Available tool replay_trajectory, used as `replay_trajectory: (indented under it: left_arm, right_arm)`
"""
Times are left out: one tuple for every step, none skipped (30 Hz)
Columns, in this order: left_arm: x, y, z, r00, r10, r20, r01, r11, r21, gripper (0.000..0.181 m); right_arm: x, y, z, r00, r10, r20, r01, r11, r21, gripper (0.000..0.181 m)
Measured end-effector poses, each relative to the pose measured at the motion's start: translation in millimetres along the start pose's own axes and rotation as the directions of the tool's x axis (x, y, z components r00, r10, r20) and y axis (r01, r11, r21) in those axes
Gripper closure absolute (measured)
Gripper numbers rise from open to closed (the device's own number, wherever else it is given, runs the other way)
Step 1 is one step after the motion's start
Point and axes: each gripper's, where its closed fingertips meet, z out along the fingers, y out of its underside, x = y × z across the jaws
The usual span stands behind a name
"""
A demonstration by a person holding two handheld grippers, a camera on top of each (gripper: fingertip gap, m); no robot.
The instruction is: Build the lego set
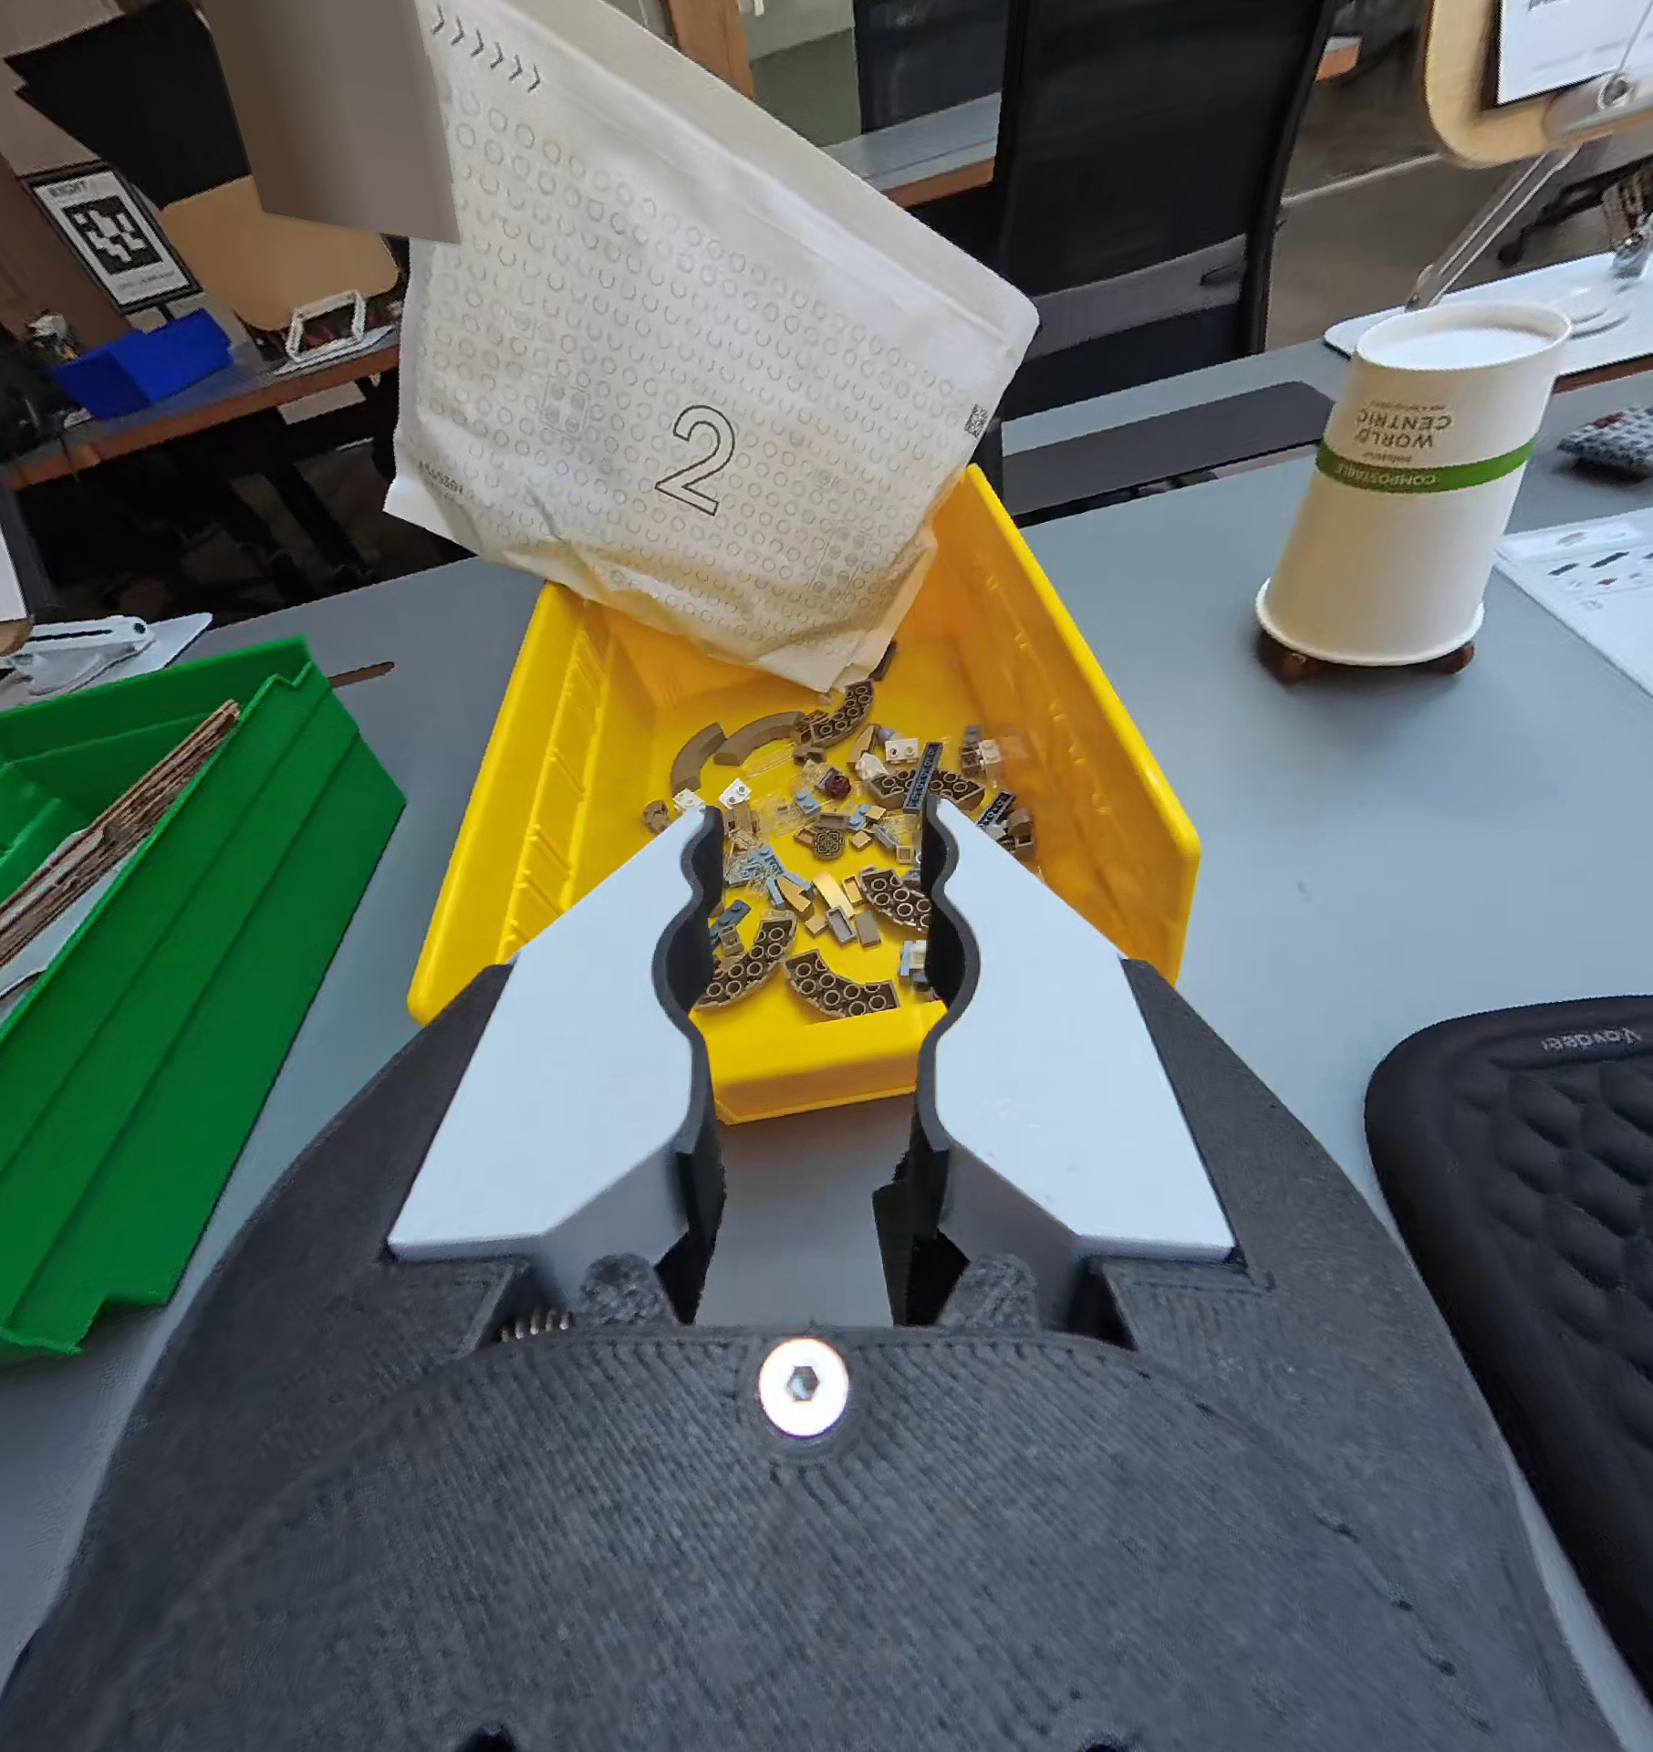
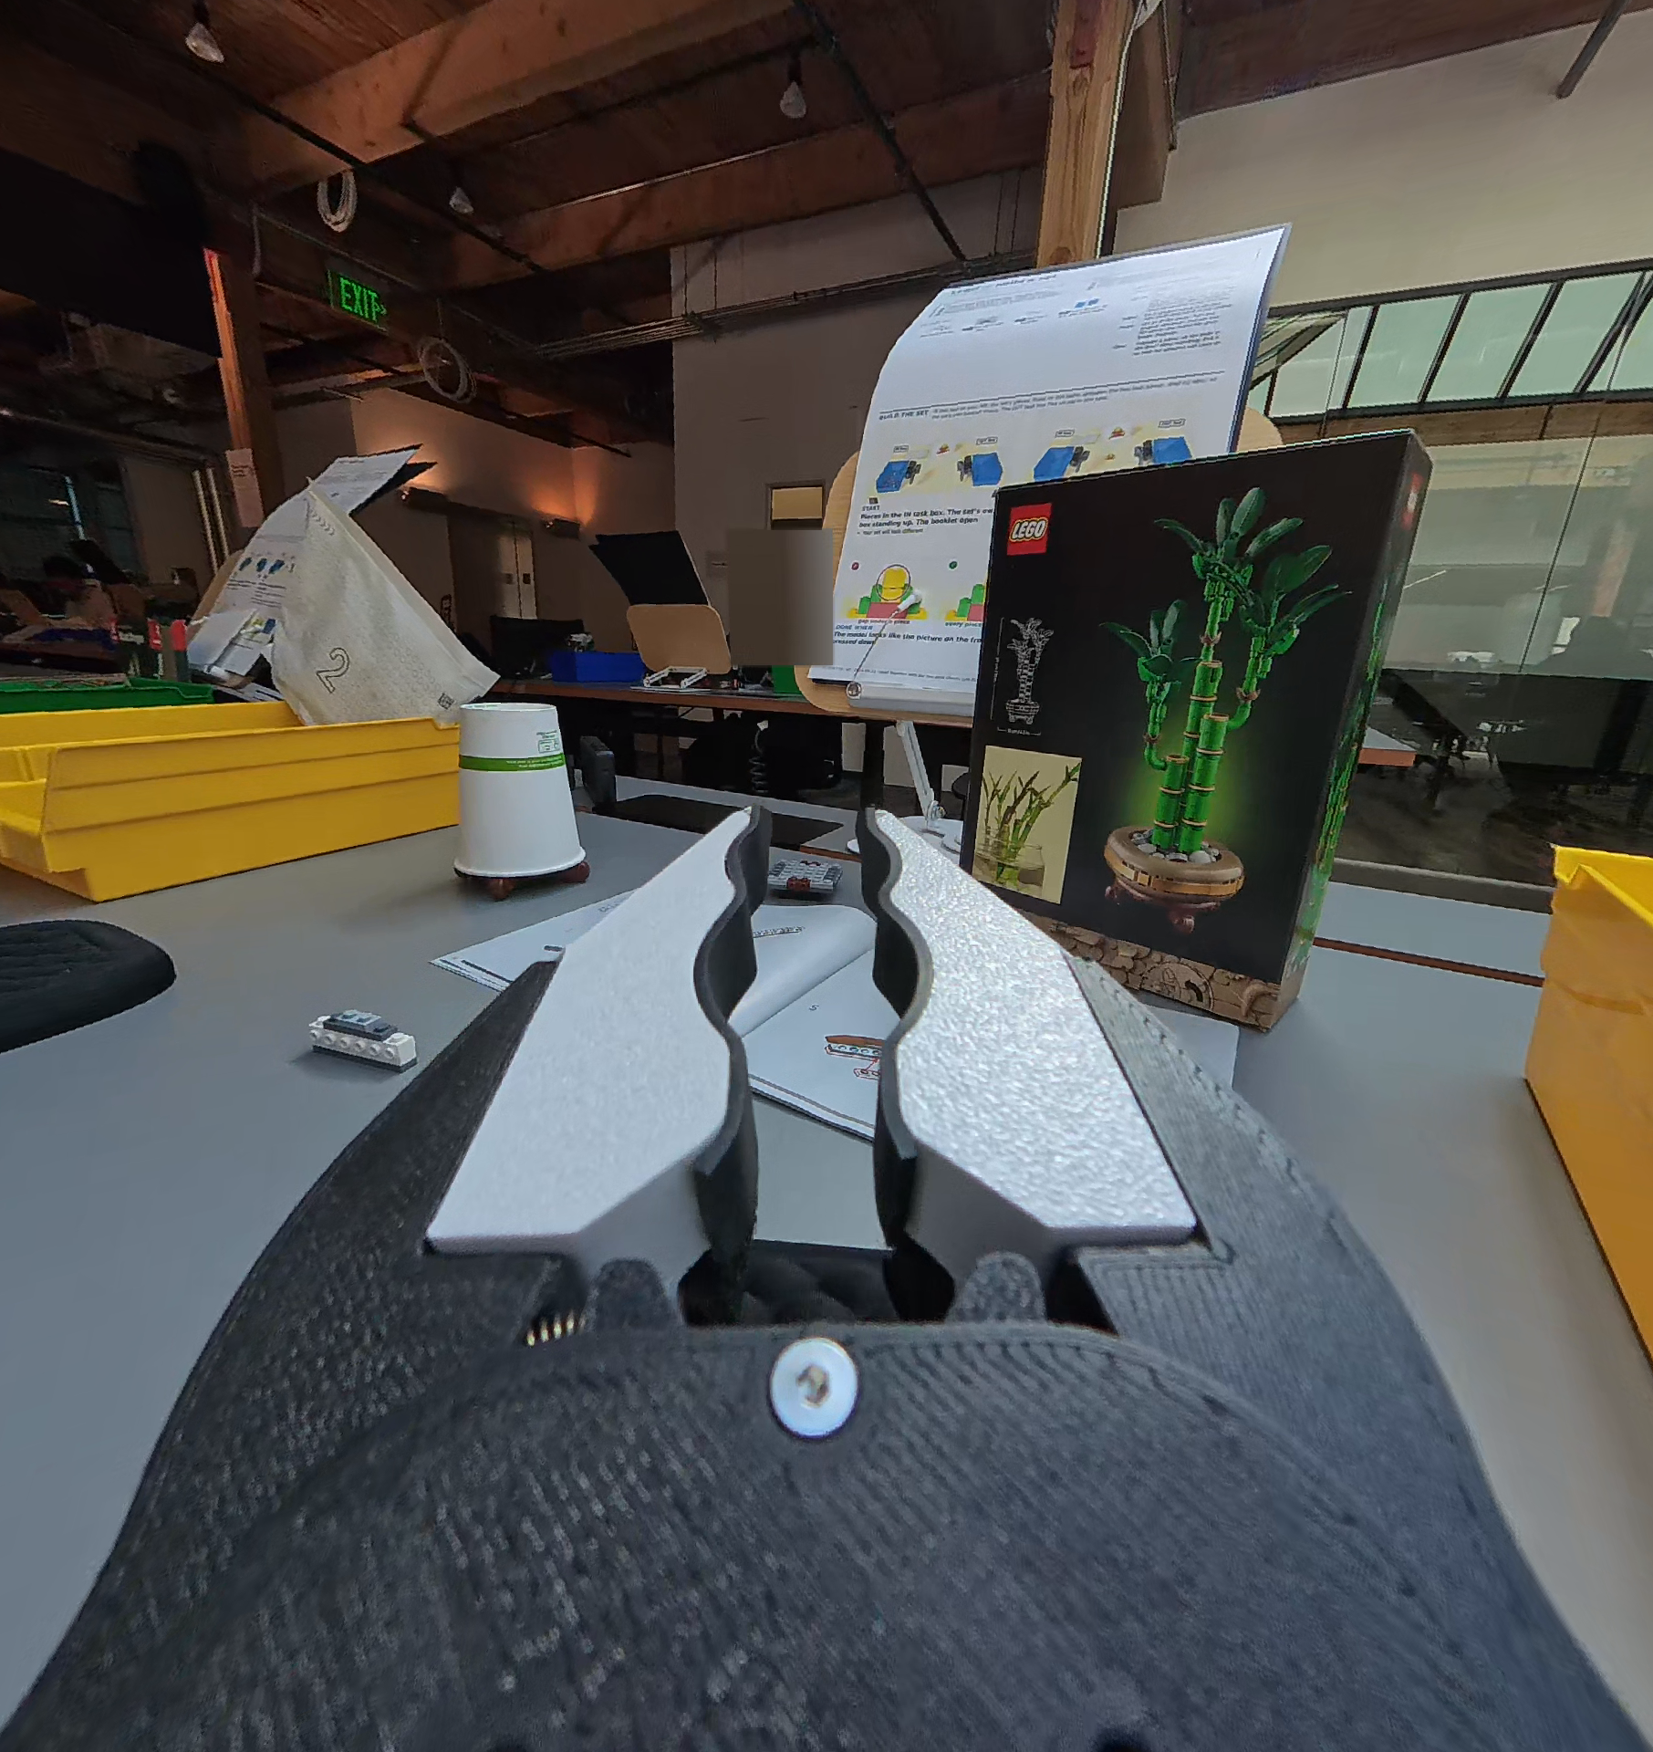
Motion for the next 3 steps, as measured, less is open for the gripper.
replay_trajectory:
  left_arm:
    - [0.4, -1.0, 0.1, 1.000, 0.016, -0.005, -0.016, 1.000, -0.011, 0.139]
    - [-3.7, -3.0, -0.6, 0.999, 0.043, 0.013, -0.043, 0.999, -0.022, 0.138]
    - [-9.0, -7.5, -2.2, 0.997, 0.070, 0.035, -0.070, 0.997, -0.022, 0.138]
  right_arm:
    - [0.4, 0.0, 0.0, 1.000, 0.000, -0.003, 0.000, 1.000, 0.000, 0.164]
    - [0.9, -0.1, -0.1, 1.000, 0.000, -0.006, 0.000, 1.000, 0.001, 0.164]
    - [1.2, 0.3, 0.2, 1.000, 0.000, -0.008, 0.000, 1.000, -0.001, 0.164]
